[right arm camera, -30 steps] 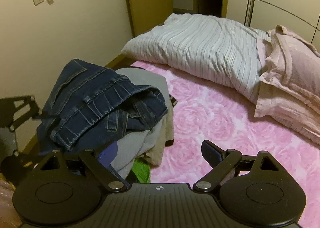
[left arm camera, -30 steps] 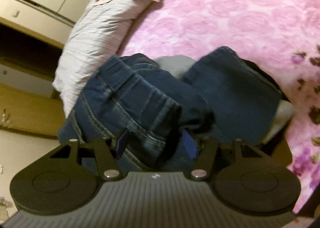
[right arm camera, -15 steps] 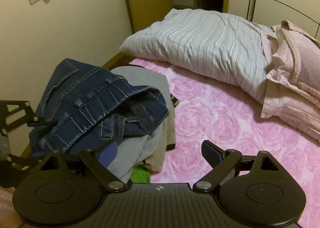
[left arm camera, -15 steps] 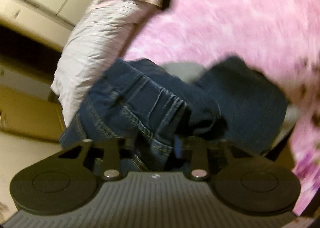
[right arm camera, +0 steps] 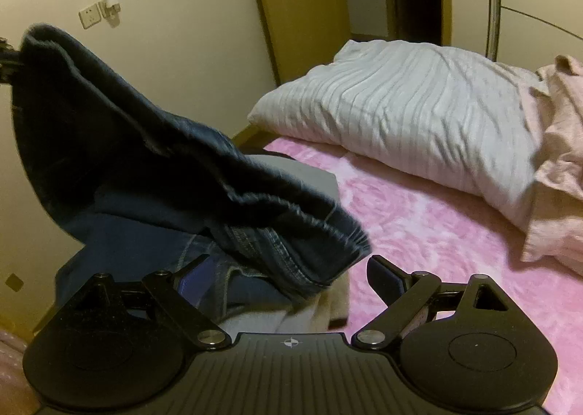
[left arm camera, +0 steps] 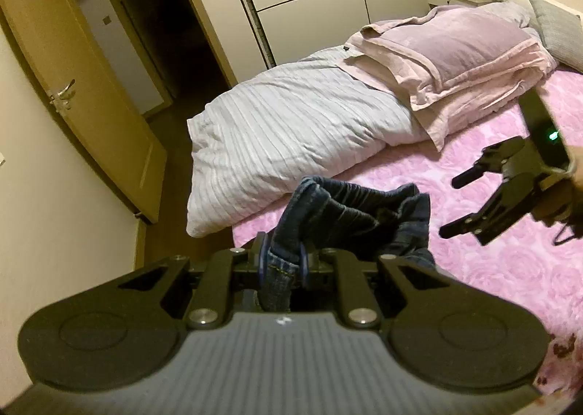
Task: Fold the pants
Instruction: 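Grasp the jeans waistband with the left gripper while the right gripper grasps the waistband too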
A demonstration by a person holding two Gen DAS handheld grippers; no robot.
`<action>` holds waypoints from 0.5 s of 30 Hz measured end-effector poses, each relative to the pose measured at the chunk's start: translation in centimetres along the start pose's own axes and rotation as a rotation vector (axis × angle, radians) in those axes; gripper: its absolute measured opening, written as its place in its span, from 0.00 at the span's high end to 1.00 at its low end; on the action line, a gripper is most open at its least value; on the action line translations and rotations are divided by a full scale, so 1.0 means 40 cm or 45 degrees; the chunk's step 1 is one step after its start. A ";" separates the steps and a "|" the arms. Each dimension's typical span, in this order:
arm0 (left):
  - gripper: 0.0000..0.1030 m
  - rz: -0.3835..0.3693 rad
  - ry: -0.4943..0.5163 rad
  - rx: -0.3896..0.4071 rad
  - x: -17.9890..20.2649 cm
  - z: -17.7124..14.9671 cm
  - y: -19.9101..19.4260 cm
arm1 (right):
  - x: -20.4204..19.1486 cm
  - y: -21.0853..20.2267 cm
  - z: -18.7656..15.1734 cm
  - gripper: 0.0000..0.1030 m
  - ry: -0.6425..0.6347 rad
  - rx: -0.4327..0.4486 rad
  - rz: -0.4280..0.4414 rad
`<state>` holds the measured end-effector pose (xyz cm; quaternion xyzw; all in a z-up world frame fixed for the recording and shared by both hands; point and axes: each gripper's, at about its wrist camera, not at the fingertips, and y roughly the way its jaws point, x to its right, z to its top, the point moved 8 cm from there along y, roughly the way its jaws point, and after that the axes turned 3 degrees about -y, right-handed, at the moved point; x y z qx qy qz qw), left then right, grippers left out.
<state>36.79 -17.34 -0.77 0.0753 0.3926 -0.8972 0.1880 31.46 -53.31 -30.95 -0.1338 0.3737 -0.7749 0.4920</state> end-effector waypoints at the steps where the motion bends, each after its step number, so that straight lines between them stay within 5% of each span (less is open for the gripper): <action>1: 0.86 0.001 0.003 -0.001 -0.003 -0.004 -0.001 | 0.013 0.020 -0.002 0.14 -0.014 0.006 -0.019; 5: 0.86 -0.018 0.023 -0.006 -0.014 -0.035 -0.007 | 0.067 0.091 0.000 0.14 -0.024 0.046 -0.019; 15: 0.86 -0.027 0.035 0.005 -0.031 -0.083 -0.046 | 0.116 0.175 0.006 0.15 0.176 0.101 0.332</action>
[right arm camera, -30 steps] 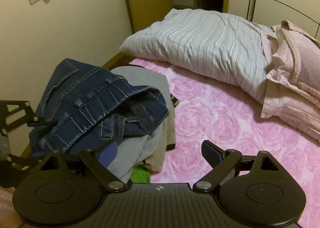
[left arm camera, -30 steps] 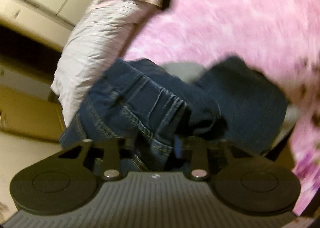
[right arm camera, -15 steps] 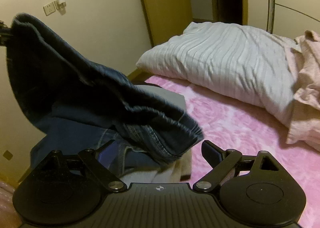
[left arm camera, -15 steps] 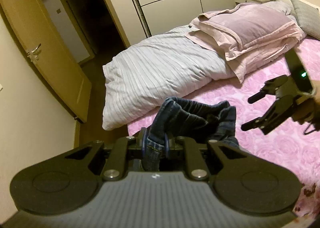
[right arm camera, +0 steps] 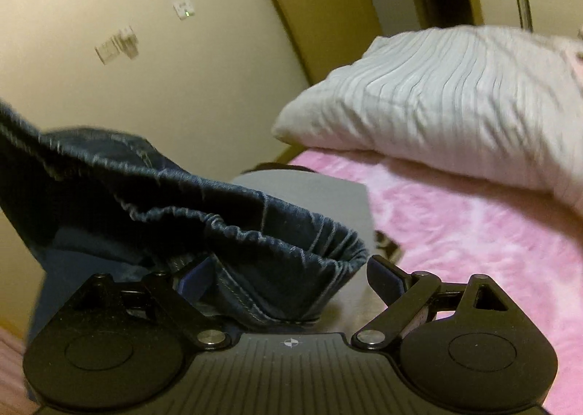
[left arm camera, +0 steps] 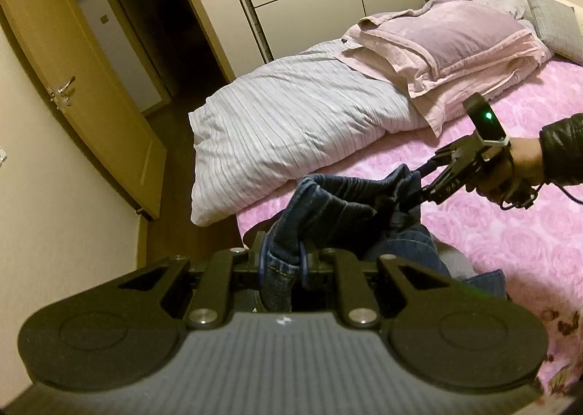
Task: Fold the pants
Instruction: 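Grasp the jeans waistband with the left gripper while the right gripper grasps the waistband too, then lift the jeans by the waistband with both grippers and carry them over the bed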
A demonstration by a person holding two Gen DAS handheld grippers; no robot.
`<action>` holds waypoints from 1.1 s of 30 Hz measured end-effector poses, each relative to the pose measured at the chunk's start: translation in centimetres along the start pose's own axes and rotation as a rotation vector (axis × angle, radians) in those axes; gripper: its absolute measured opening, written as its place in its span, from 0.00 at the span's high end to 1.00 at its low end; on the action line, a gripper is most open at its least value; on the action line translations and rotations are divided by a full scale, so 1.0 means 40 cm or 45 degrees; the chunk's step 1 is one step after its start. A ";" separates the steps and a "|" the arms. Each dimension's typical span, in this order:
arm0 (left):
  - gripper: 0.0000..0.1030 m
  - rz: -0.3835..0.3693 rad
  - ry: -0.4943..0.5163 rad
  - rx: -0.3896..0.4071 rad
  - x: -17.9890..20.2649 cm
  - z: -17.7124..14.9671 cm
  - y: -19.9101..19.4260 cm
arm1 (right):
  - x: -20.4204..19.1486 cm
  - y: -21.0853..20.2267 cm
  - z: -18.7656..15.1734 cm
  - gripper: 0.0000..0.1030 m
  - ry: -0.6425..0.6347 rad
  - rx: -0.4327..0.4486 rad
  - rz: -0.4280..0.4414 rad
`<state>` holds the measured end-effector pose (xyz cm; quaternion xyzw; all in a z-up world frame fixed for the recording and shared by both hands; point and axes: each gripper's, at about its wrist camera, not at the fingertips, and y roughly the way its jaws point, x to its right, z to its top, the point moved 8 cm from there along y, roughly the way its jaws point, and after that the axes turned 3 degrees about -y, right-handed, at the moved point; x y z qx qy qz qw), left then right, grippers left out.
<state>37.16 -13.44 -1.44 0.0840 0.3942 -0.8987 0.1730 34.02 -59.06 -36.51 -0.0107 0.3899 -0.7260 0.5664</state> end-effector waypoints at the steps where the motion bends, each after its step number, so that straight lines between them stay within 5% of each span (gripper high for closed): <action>1: 0.86 0.006 0.004 0.002 -0.001 -0.002 -0.006 | -0.006 -0.006 0.002 0.26 0.027 0.008 0.033; 3: 0.86 0.026 0.020 0.008 0.001 -0.003 -0.019 | -0.018 -0.032 0.008 0.58 0.073 0.033 0.057; 7: 0.87 0.051 0.023 0.034 0.002 0.018 -0.051 | -0.066 -0.128 0.036 0.80 0.072 0.092 0.018; 11: 0.87 0.064 0.045 0.130 0.033 0.114 -0.109 | -0.100 -0.313 0.086 0.85 0.065 0.165 -0.077; 17: 0.87 0.005 0.076 0.318 0.158 0.346 -0.225 | -0.123 -0.748 0.140 0.87 0.058 0.318 -0.184; 21: 0.87 -0.082 0.145 0.419 0.347 0.497 -0.292 | -0.114 -1.041 0.082 0.87 0.108 0.404 -0.262; 26: 0.87 -0.238 0.287 0.495 0.653 0.647 -0.330 | -0.091 -1.350 -0.094 0.89 0.219 0.428 -0.377; 33: 0.87 -0.632 0.524 0.479 1.139 0.772 -0.255 | 0.002 -1.710 -0.385 0.89 0.536 0.554 -0.702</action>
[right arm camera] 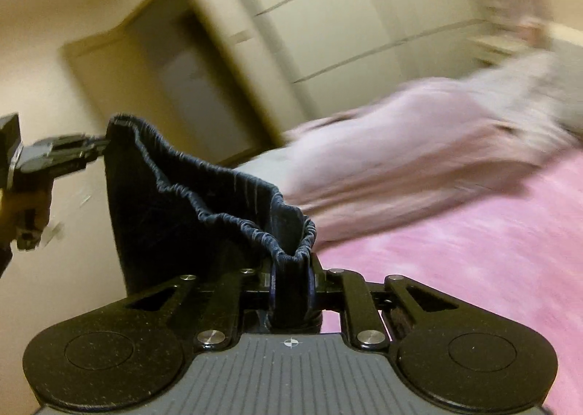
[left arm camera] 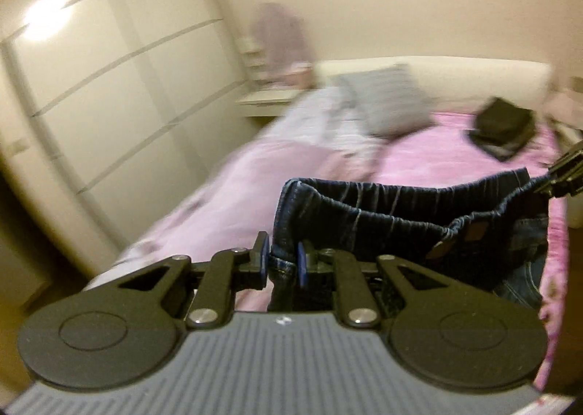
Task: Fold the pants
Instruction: 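Lift the jeans by the waistband with both grippers and carry them over the bed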
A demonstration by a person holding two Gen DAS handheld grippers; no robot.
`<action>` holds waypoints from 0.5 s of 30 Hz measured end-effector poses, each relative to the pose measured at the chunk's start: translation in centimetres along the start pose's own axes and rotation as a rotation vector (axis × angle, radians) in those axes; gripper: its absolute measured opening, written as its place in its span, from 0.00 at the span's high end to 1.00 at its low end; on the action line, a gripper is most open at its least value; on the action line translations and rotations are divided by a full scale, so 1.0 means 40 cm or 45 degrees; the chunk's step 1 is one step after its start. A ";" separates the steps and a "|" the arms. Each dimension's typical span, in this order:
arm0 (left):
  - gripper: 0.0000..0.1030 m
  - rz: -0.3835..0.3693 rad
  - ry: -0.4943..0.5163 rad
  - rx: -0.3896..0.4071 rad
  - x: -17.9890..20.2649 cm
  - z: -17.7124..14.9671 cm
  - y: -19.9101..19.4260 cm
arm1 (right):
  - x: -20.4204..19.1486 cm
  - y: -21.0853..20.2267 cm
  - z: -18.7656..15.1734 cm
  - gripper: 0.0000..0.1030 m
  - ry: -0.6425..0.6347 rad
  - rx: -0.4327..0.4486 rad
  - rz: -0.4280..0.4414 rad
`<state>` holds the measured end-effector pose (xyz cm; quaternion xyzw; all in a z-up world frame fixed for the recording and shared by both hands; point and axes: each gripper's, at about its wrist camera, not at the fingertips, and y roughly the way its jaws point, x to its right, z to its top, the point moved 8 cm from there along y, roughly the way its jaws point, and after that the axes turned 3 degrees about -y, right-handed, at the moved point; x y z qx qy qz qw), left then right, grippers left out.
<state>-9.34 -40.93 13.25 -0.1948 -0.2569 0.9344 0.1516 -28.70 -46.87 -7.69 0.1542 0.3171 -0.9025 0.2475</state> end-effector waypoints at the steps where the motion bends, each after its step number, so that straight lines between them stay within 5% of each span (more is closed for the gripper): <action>1: 0.87 -0.075 0.026 -0.001 0.048 0.020 0.065 | 0.045 -0.029 -0.017 0.89 0.026 0.004 -0.066; 9: 0.88 -0.470 0.123 -0.122 0.436 0.105 0.574 | 0.474 -0.299 -0.173 0.89 0.346 0.022 -0.460; 15: 0.88 -0.622 0.217 -0.247 0.789 0.153 0.936 | 0.869 -0.397 -0.263 0.89 0.592 -0.050 -0.528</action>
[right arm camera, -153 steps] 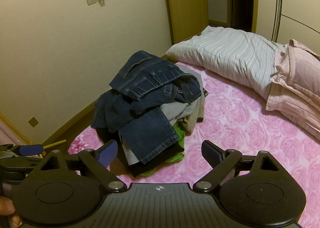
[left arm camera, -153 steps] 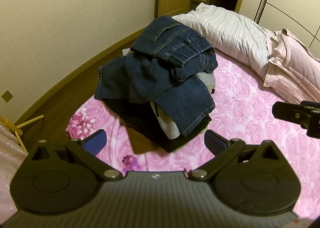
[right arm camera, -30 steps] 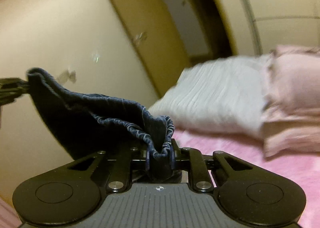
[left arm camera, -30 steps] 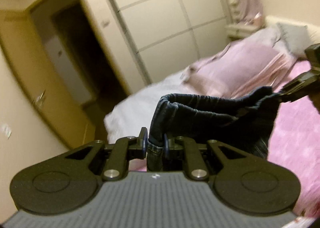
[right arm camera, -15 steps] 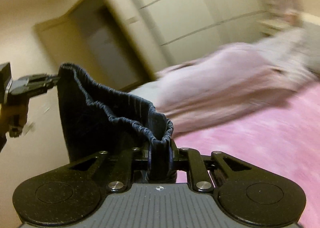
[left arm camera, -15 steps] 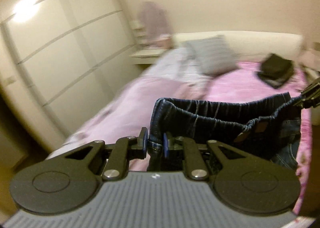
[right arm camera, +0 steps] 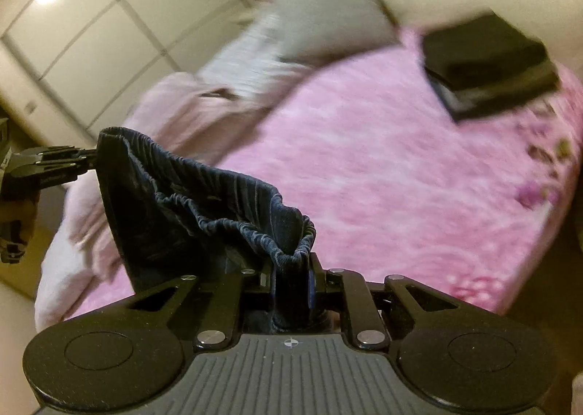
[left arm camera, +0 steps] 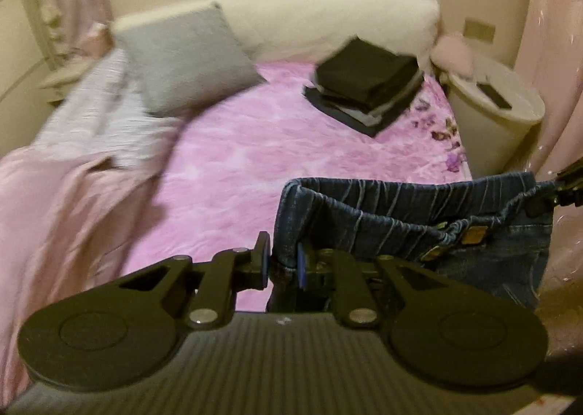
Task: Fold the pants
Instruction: 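Lift the jeans by the waistband with both grippers and carry them over the bed, then lower the jeans onto the bed and open both grippers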
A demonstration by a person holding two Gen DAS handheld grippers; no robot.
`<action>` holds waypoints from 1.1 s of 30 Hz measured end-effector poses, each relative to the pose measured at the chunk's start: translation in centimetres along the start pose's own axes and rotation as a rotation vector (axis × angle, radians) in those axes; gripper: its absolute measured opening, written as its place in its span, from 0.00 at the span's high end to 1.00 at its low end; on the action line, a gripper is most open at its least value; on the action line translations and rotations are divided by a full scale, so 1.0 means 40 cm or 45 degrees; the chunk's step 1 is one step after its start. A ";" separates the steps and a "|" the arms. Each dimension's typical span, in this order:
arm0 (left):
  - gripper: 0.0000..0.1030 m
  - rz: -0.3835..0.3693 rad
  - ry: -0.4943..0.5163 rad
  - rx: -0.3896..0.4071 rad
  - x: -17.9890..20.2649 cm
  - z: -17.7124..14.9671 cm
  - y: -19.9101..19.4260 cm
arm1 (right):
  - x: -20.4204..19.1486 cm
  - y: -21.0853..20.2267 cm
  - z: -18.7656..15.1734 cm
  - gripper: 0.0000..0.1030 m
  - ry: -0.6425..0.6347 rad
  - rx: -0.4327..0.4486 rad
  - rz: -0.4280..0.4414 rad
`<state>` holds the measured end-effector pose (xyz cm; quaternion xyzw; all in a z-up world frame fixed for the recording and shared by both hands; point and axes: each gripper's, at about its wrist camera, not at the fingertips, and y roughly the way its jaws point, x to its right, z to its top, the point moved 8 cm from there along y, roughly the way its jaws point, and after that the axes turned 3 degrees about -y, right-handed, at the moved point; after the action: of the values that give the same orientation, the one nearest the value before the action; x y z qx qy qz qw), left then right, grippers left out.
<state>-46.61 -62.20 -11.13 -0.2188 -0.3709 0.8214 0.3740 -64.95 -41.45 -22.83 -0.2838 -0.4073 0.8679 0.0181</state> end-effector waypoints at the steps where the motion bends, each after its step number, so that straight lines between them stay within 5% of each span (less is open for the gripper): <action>1: 0.88 -0.011 0.006 -0.025 0.012 0.023 0.075 | 0.064 0.016 0.018 0.89 0.043 -0.030 0.004; 5: 0.89 -0.051 0.002 -0.154 0.026 0.110 0.377 | 0.273 0.113 0.112 0.89 0.121 -0.120 0.005; 13: 0.85 -0.084 -0.090 -0.262 -0.008 0.229 0.780 | 0.526 0.300 0.242 0.88 0.183 -0.171 -0.058; 15: 0.77 -0.048 -0.141 -0.277 -0.023 0.220 0.849 | 0.576 0.361 0.242 0.82 0.189 -0.200 -0.093; 16: 0.75 -0.030 -0.169 -0.271 -0.035 0.217 0.869 | 0.594 0.378 0.238 0.71 0.174 -0.214 -0.135; 19: 0.61 0.004 -0.261 -0.244 -0.094 0.193 0.844 | 0.607 0.380 0.248 0.43 0.072 -0.158 -0.225; 25: 0.58 0.163 -0.401 -0.243 -0.258 0.053 0.619 | 0.462 0.358 0.277 0.39 -0.268 -0.129 -0.162; 33: 0.56 0.353 -0.584 -0.361 -0.294 -0.304 0.314 | 0.210 0.483 0.274 0.39 -0.660 -0.279 0.076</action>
<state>-37.22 -71.52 -27.52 -0.1261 -0.5232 0.8327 0.1304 -73.68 -59.76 -35.15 -0.0645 -0.4813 0.8624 -0.1429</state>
